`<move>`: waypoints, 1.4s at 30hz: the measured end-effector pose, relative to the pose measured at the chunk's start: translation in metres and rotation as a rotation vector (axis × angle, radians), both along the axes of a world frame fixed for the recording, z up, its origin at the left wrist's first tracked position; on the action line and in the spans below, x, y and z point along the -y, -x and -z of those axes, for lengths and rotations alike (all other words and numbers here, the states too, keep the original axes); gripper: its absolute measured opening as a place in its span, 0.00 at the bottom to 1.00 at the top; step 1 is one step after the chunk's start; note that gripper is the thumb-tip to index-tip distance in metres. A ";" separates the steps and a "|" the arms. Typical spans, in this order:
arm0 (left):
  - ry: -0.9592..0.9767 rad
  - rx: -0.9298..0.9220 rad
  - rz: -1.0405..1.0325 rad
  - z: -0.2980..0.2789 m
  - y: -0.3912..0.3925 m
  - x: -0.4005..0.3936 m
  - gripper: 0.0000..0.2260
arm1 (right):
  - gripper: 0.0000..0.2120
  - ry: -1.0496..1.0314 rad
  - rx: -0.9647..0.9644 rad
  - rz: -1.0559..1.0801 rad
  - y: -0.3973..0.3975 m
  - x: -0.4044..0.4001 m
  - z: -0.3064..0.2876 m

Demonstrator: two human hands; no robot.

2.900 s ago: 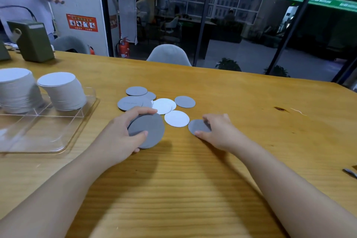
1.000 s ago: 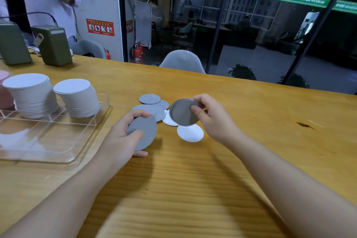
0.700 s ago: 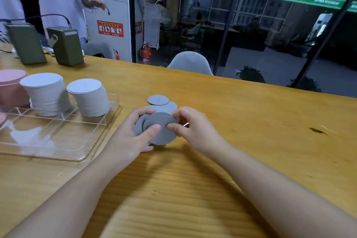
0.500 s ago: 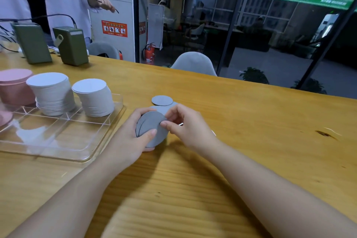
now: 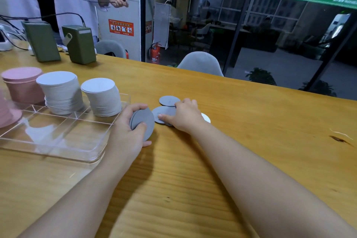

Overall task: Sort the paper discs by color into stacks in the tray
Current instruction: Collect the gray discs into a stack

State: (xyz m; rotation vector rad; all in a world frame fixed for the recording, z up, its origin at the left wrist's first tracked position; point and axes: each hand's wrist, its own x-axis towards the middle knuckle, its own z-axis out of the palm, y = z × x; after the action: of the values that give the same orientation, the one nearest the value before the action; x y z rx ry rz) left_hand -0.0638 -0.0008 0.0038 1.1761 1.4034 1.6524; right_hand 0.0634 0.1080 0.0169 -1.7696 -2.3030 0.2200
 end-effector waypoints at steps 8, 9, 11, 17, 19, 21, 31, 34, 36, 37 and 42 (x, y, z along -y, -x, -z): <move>0.007 0.000 -0.003 0.000 -0.001 0.001 0.22 | 0.25 0.212 -0.088 -0.020 -0.001 0.004 -0.021; 0.009 0.004 -0.003 0.000 -0.001 0.001 0.21 | 0.24 0.235 -0.131 -0.027 -0.003 0.006 -0.024; 0.010 0.008 -0.003 0.000 -0.001 0.002 0.21 | 0.22 0.234 -0.195 -0.043 -0.005 0.005 -0.027; 0.021 0.016 -0.008 -0.001 -0.001 0.002 0.20 | 0.20 0.133 -0.407 0.032 -0.004 -0.020 -0.028; 0.025 0.017 -0.001 -0.001 -0.002 0.002 0.20 | 0.20 0.115 -0.404 0.053 -0.001 -0.028 -0.022; 0.027 0.009 0.002 -0.001 -0.002 0.002 0.20 | 0.20 0.103 -0.360 0.088 0.003 -0.036 -0.015; 0.033 0.004 -0.007 0.001 -0.002 0.000 0.21 | 0.17 0.237 -0.399 0.131 0.018 -0.057 -0.005; 0.028 0.004 -0.004 0.001 -0.002 0.000 0.21 | 0.17 0.172 -0.424 0.104 0.014 -0.052 -0.005; 0.020 0.005 0.001 0.001 -0.003 0.001 0.21 | 0.19 0.109 -0.438 0.092 0.008 -0.051 -0.004; 0.019 0.003 0.003 0.000 -0.003 0.001 0.20 | 0.20 0.091 -0.467 0.085 0.004 -0.051 -0.004; 0.029 0.004 0.006 0.002 -0.002 0.000 0.20 | 0.32 0.084 -0.559 0.028 -0.014 -0.043 -0.007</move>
State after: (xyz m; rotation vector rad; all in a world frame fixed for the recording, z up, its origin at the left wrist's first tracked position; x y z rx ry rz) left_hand -0.0617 -0.0013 0.0022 1.1582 1.4159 1.6242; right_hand 0.0774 0.1506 0.0236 -1.5234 -1.8860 0.7140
